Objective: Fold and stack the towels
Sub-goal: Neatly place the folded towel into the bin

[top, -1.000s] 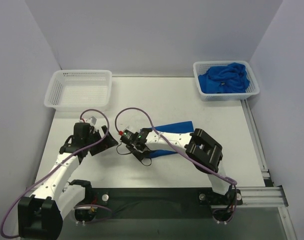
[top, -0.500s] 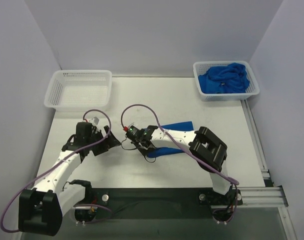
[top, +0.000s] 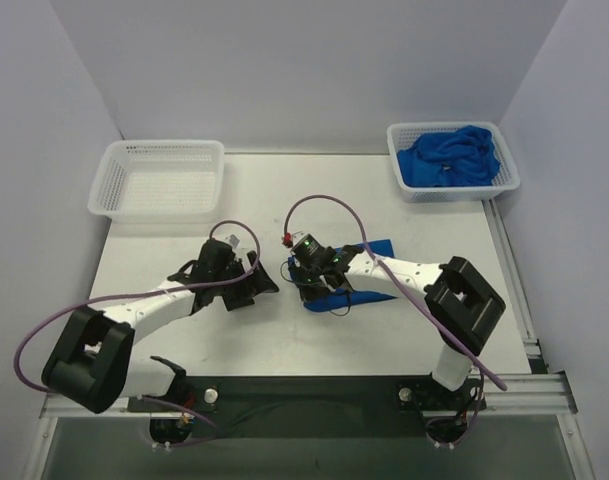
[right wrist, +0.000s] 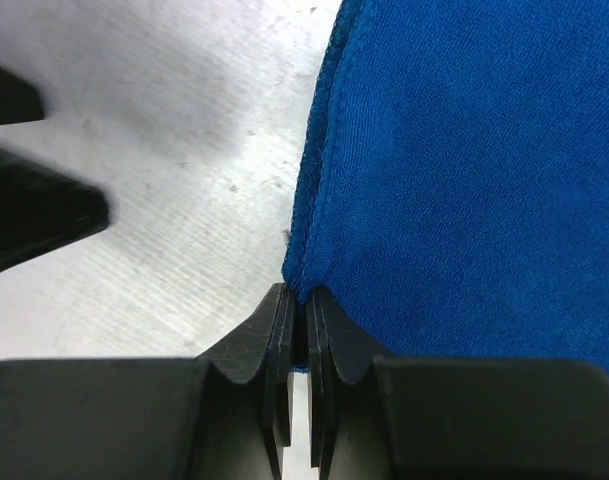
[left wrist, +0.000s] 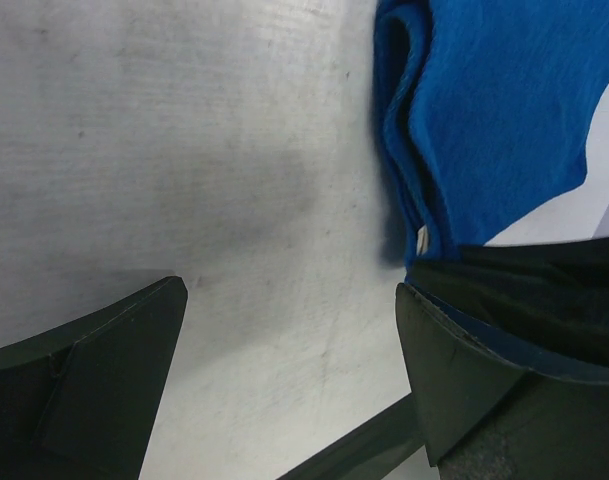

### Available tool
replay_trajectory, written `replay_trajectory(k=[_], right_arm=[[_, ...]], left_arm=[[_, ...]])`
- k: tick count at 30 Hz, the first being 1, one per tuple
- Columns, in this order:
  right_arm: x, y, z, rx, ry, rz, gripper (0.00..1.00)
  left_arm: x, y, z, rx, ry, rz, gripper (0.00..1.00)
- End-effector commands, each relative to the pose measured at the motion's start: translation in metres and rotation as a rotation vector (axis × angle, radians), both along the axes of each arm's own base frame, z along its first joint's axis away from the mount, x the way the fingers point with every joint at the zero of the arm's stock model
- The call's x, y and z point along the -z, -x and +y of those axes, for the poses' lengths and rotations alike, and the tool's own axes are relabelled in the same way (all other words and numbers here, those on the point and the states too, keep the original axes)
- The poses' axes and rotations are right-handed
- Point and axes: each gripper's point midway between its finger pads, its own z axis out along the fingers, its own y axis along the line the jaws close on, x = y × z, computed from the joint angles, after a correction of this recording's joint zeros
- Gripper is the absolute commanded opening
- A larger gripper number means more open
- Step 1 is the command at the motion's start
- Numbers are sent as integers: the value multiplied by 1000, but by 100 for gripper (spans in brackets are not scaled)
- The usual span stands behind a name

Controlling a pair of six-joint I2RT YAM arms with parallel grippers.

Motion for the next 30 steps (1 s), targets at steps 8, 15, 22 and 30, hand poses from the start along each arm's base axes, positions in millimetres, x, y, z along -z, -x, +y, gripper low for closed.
replay_trajectory(k=[8, 15, 22, 30], right_arm=[[-9, -1, 10, 51, -176, 36, 0], [-7, -1, 15, 66, -226, 53, 0], [-21, -9, 14, 111, -296, 32, 0], [-36, -19, 10, 167, -359, 2, 0]], left_arm=[[-5, -59, -56, -83, 166, -69, 98], [19, -62, -67, -113, 132, -14, 97], [43, -45, -58, -165, 89, 45, 98], [51, -36, -67, -148, 75, 68, 97]])
